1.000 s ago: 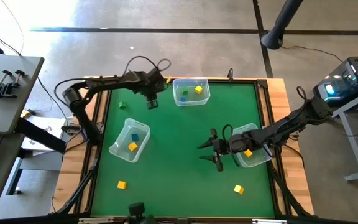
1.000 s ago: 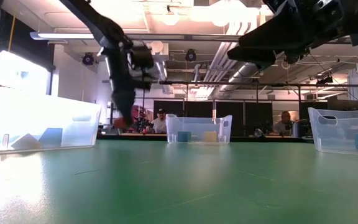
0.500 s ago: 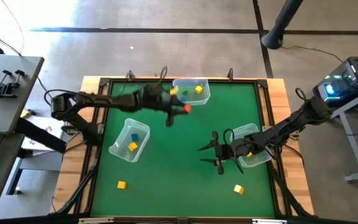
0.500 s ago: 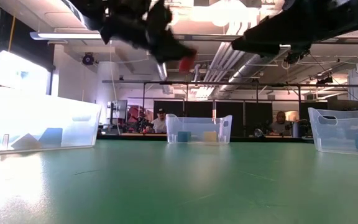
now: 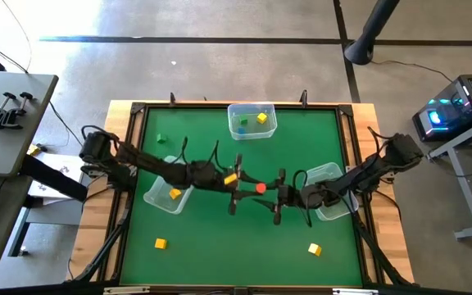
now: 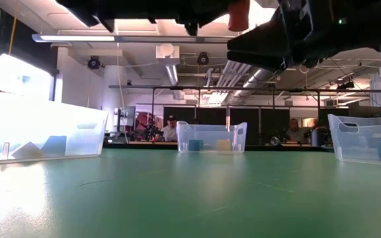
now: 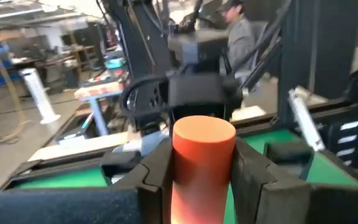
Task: Sort blocks by size
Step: Put the orange cylindrical block into the bottom right transparent bin
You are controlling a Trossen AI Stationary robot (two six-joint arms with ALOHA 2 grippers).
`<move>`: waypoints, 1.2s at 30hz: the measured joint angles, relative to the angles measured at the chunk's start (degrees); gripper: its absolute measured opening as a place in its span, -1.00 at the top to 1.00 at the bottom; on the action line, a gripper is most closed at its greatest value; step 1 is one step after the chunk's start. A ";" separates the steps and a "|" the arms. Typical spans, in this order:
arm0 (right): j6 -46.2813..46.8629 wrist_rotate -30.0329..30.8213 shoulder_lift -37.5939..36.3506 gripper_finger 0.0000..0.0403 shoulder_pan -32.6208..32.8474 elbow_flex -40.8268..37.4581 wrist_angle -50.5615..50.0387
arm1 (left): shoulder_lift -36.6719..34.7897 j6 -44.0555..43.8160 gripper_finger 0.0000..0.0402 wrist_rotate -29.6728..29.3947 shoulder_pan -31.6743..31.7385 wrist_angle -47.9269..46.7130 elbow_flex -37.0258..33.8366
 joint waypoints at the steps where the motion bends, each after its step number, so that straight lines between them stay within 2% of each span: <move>1: -0.16 -0.27 -0.03 0.07 0.05 0.00 0.22 | 0.00 0.35 0.57 -1.72 -0.79 -0.53 0.00; 5: -1.07 -0.73 -0.04 0.07 0.41 0.00 1.45 | 0.00 0.43 0.56 -4.53 -2.72 -0.73 0.00; 19: -6.45 -0.65 -0.13 0.08 2.89 0.02 7.11 | -0.04 0.27 0.55 -4.22 -3.48 -4.01 0.04; 23: -6.10 -0.56 -0.13 0.25 2.92 0.02 6.87 | -0.04 -1.19 0.51 -4.04 -3.50 -4.81 0.04; 27: -5.89 -0.43 -0.28 0.42 2.89 0.02 5.91 | -0.04 -6.33 0.34 -4.04 -2.94 -5.53 0.04; 31: -5.02 2.46 -2.90 0.42 2.97 0.05 -1.69 | -0.04 -8.67 0.07 -4.55 -2.06 -8.45 0.04; 36: 5.52 7.19 -11.64 0.42 2.99 0.09 -25.42 | -0.04 -10.80 -0.12 -6.13 -1.20 -13.36 0.04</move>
